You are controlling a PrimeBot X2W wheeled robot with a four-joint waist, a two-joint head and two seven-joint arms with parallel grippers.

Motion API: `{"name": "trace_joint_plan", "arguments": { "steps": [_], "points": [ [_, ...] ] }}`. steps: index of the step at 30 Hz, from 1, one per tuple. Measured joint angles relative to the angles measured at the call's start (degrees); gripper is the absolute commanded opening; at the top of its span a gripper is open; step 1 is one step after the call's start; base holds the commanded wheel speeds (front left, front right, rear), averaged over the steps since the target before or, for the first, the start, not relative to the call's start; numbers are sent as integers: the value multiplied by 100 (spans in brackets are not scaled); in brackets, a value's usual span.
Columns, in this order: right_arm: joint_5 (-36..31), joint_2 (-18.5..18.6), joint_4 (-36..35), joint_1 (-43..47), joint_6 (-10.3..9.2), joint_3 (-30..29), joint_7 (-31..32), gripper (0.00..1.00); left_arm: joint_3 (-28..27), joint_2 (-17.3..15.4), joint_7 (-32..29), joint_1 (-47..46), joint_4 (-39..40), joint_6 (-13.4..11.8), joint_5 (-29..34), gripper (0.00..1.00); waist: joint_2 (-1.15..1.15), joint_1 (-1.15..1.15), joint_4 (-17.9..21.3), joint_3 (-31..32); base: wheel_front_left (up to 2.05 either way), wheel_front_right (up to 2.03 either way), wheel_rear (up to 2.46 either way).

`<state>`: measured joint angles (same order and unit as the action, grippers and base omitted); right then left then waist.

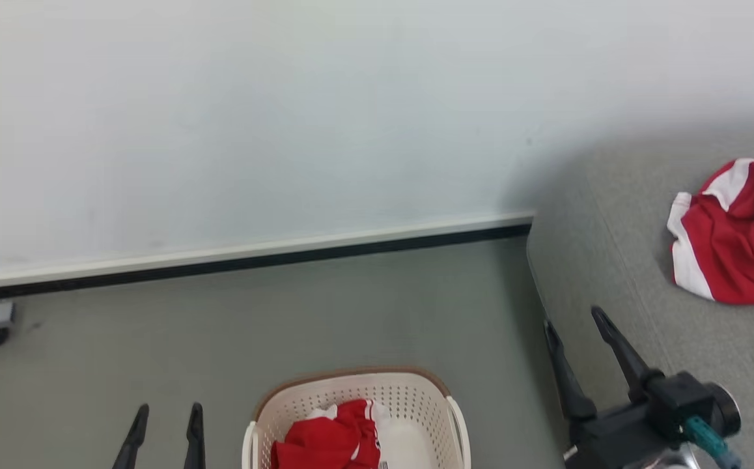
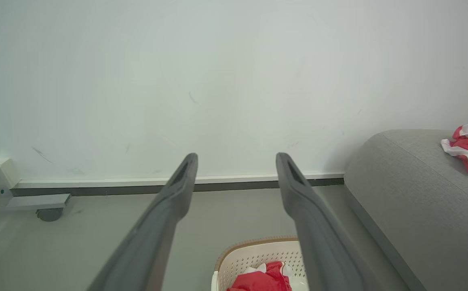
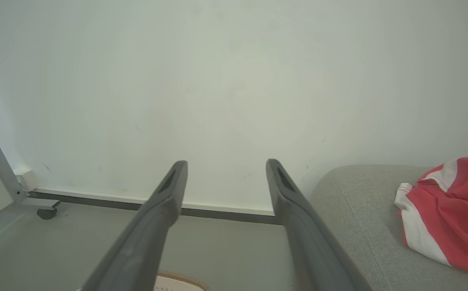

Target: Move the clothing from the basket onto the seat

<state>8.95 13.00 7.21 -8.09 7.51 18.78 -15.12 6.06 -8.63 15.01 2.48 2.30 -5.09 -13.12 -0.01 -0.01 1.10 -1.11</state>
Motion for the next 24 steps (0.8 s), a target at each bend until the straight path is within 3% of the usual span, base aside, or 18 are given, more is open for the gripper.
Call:
{"name": "trace_joint_plan", "arguments": {
  "steps": [11,24],
  "points": [
    [-34,-130,-144,766,0,-30,0,100,-506,407,0,508,65,556,332,100,0,0,-90,470,0,0,0],
    [-42,-207,-116,898,0,-29,0,100,-724,542,0,669,-153,855,670,100,1,1,-28,510,0,0,0]
  ]
}}
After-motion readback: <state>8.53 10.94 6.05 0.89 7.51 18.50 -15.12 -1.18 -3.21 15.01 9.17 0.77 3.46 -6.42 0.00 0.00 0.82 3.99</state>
